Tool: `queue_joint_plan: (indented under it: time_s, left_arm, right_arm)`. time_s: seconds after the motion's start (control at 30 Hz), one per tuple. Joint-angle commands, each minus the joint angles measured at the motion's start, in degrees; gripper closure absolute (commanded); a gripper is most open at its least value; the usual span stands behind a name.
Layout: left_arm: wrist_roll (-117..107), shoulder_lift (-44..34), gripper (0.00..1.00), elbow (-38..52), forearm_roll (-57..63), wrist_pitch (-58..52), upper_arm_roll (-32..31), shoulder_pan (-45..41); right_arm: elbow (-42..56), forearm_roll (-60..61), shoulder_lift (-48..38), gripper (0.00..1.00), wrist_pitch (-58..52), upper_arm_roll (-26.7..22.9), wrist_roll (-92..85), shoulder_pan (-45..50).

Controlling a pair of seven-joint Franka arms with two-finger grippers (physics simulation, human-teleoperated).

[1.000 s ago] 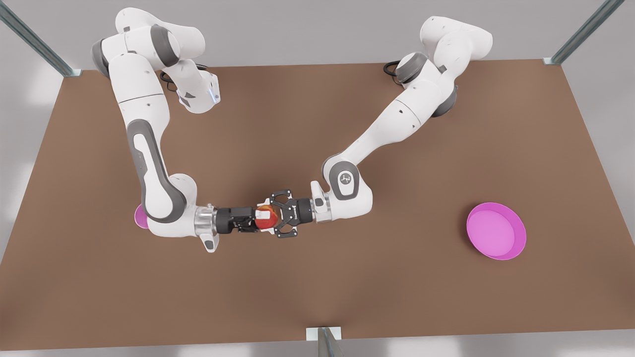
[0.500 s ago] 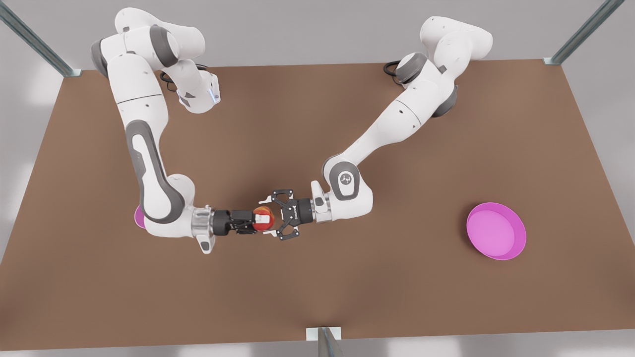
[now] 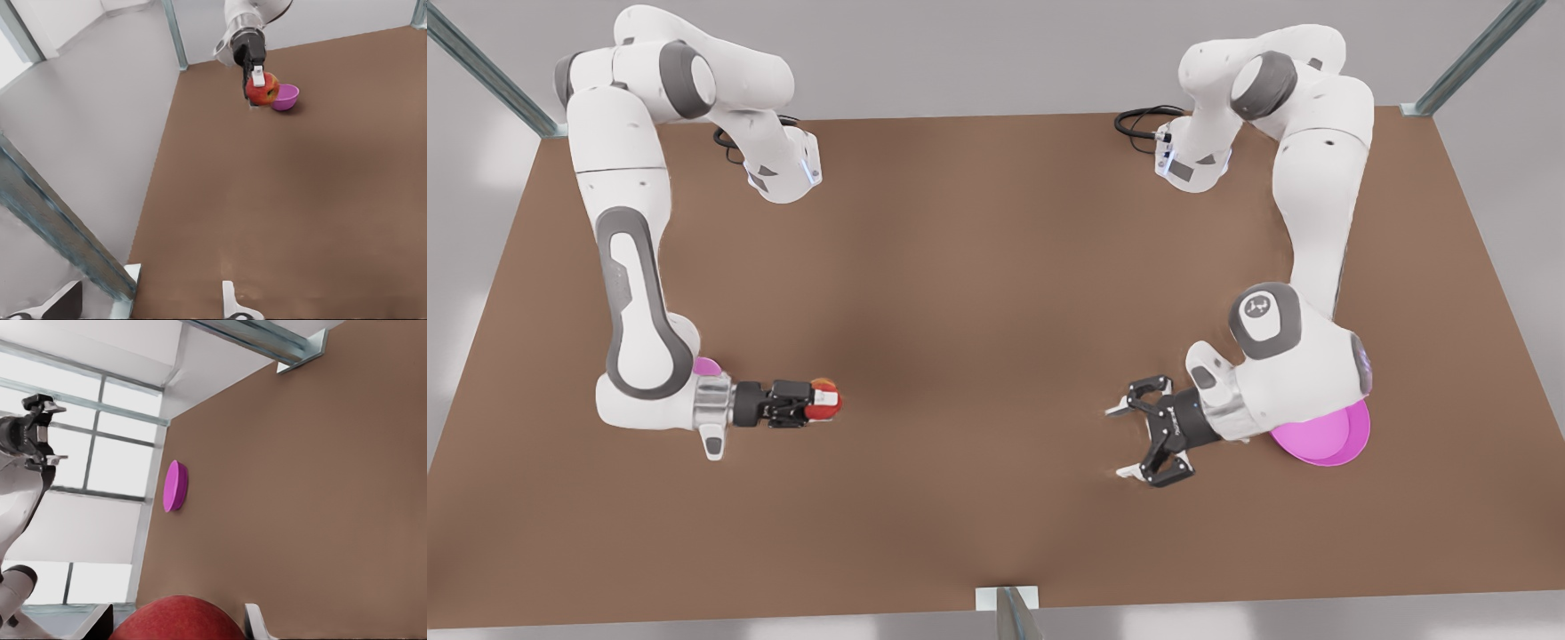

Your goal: Use the left arm to pick up the apple from the plate, transfer it to the gripper of the right arm, and then use the right arm to place it into the bowl

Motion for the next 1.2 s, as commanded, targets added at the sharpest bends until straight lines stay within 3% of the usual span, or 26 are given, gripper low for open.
queue_joint_plan:
  time_s: [0.0,0.1,0.17,0.2,0.47,0.9,1.17]
  left_arm:
    - [-68.4,-5.6,0.00,-0.1,34.4,-38.3,0.7,2.9]
    - [-83.8,-14.0,0.00,-1.3,33.7,-41.3,3.0,5.6]
    - [-82.6,-29.3,0.00,-18.6,19.4,-31.1,21.9,-1.6]
    - [-78.9,-33.0,0.00,-22.9,19.4,-28.1,25.0,-4.5]
    - [-80.8,-27.9,0.00,-18.7,20.1,-27.3,25.2,-3.3]
    - [-84.4,-27.2,0.00,-18.4,19.7,-25.4,25.1,-3.4]
    - [-87.0,-27.2,0.00,-18.4,19.6,-25.4,25.1,-3.4]
  right_arm:
    - [0.0,-13.0,-0.9,0.26,-1.4,0.0,-0.6,-1.5]
    - [0.1,-25.3,-1.9,0.27,-3.2,0.0,-0.6,-5.1]
    - [0.2,-31.0,-1.9,0.28,-3.1,-0.2,-0.6,-6.6]
    - [0.4,-33.7,-1.9,0.28,-2.8,-0.6,-0.4,-6.8]
    - [1.0,-46.7,-1.0,0.28,0.0,-2.3,3.9,-8.6]
    - [-0.8,-51.7,1.4,0.26,3.3,-2.1,1.0,-12.2]
    - [-1.1,-52.2,1.2,0.00,2.9,-2.1,-1.5,-13.7]
